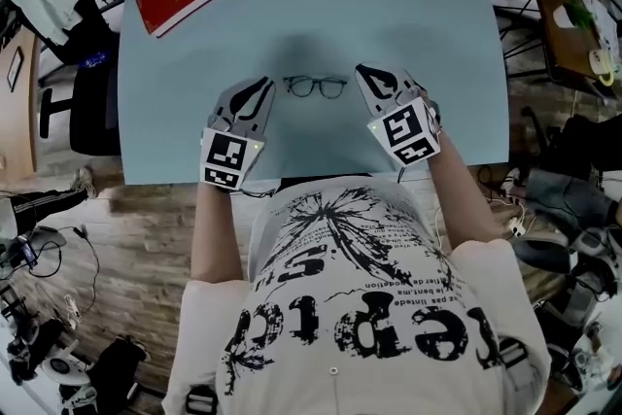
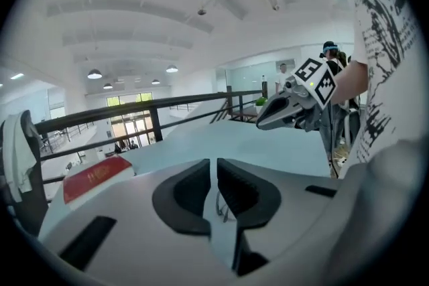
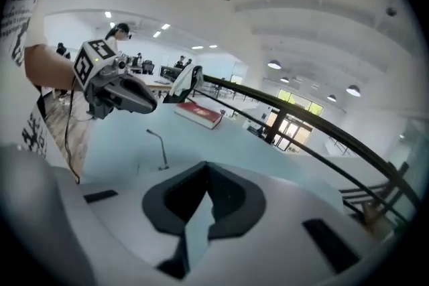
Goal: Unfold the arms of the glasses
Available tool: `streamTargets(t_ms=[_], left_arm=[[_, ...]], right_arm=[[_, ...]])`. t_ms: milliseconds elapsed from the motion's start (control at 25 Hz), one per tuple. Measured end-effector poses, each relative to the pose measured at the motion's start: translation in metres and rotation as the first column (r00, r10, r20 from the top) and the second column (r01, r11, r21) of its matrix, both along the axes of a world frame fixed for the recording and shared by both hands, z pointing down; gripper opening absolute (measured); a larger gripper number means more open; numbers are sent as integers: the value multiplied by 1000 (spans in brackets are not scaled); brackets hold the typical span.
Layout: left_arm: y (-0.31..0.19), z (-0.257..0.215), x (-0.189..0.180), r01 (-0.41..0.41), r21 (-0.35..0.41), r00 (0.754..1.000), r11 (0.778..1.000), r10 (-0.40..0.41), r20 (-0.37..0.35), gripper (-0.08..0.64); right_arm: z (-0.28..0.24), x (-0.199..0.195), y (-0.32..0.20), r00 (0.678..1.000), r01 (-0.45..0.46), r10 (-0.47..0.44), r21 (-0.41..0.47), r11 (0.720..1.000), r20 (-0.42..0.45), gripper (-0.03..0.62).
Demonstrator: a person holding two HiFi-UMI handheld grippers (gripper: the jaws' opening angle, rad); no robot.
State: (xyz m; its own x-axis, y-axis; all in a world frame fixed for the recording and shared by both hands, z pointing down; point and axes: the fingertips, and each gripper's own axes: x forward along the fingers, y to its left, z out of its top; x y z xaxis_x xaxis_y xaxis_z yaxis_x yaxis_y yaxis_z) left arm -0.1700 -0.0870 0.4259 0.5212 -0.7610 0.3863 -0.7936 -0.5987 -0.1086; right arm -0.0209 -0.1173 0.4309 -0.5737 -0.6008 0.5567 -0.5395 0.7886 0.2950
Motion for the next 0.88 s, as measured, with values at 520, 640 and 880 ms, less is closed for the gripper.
streamTargets(t_ms=[520, 640, 880], left_arm=[[-6, -134, -4, 138, 318, 984, 938, -94, -148, 23], [-8, -143, -5, 152, 325, 979, 934, -97, -180, 20], [-12, -142, -7, 146, 342, 980, 928, -88, -181, 18]], right_arm=[[-112, 1, -11, 911, -182, 93, 190, 965, 402, 11], [-116, 0, -11, 905, -191, 94, 200, 961, 414, 9], [-114, -1, -13, 906, -201, 104, 200, 959, 410, 9]])
